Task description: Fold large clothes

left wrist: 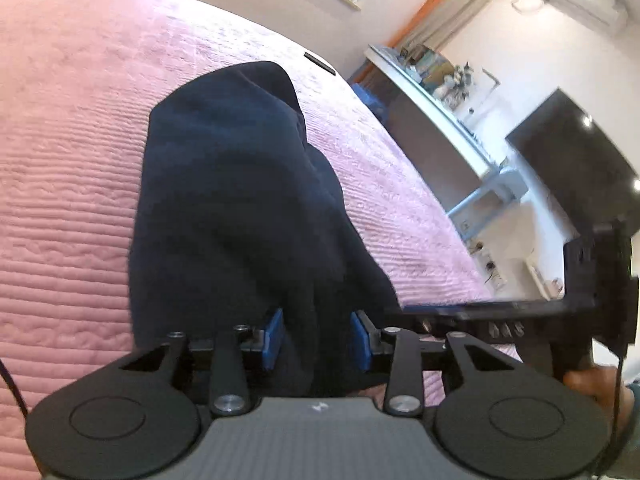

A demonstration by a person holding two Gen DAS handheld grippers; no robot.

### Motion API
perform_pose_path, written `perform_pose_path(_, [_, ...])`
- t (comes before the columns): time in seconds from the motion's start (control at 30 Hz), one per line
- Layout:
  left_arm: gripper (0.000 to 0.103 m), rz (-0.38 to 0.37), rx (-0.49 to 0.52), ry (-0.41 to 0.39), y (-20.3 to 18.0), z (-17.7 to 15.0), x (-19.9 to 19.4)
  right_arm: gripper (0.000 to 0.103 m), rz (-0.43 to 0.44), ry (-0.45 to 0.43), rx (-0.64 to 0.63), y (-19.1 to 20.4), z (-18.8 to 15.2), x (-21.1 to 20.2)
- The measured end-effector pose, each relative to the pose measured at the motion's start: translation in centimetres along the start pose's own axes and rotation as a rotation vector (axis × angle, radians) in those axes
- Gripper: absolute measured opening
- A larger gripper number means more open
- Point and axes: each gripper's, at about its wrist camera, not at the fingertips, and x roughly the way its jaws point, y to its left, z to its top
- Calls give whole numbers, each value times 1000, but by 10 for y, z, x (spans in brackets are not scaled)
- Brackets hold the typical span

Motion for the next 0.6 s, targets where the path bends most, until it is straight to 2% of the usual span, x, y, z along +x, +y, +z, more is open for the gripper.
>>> perform_pose_path(0.1, [39,24,28,14,0,2,0,74,40,43,59,-9,-8,18])
perform_pose_path(0.13, [39,22,29,16,-1,0,-12,65,64,44,69,-9,-8,24])
perform_pose_path(0.17, [39,29,30,16,-2,0,-12,45,87,65,74,-7,-7,30])
perform_pose_path(0.2, [39,39,30,10,-4,-1,-16,9,103,69,68,-3,-6,32])
perform_pose_path(0.27, [39,48,23,-6,-6,-2,-21,8,88,27,-4,7,-1,24])
perform_pose_path(0.33, [40,52,22,-30,-9,0,-29,6,-22,-50,-136,19,5,-2])
perform_pose_path(0.37, [40,55,29,-40,-10,4,-30,6,-58,-75,-149,17,9,-18])
perform_pose_path(0.43, [43,64,39,-34,-11,8,-22,6,-88,-56,-125,4,11,-30])
perform_pose_path(0.47, [43,56,39,-8,-10,9,-12,6,-111,-28,-120,-3,8,-27])
perform_pose_path(0.53, [41,40,50,24,-8,2,7,6,-161,28,-135,-11,-2,-1])
perform_pose_path(0.6, [34,63,68,44,-8,-6,22,9,-161,105,-121,-23,-13,39])
